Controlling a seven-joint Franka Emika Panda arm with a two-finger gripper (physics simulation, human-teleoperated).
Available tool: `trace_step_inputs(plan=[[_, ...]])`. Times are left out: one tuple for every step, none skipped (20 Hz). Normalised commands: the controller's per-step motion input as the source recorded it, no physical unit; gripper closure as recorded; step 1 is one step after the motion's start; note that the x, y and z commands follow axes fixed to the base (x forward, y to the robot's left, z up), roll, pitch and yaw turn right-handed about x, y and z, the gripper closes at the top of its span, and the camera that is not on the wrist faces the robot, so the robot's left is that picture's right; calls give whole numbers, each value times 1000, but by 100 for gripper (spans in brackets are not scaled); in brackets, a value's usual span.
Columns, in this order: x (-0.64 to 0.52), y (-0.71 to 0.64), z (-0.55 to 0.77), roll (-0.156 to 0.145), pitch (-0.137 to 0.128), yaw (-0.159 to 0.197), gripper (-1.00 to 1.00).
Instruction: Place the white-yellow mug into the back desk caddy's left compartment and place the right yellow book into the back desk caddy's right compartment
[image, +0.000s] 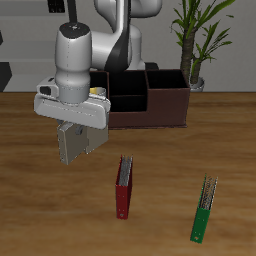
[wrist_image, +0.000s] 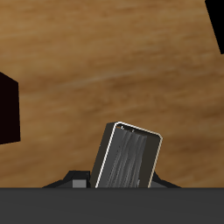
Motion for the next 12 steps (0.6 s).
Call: trace_step_inputs(plan=[[-524, 656, 575, -9, 43, 104, 100], [110, -124, 12, 0, 0, 0, 100], [-1389, 1477, 1169, -153, -207, 444, 100], [-615, 699, 308, 118, 181, -322, 100], [-708, 841, 322, -107, 27, 201, 100], [-797, 948, 503, -167, -269, 564, 100], [-700, 869, 247, 20, -61, 51, 100], [-543, 706, 209, 6, 54, 21, 100], [-658, 891, 489, 70, -149, 198, 100], [-732, 964, 337, 128, -74, -39, 100], [-616, 1091, 214, 56, 98, 70, 100], [-642, 978, 394, 39, -72, 167, 100]])
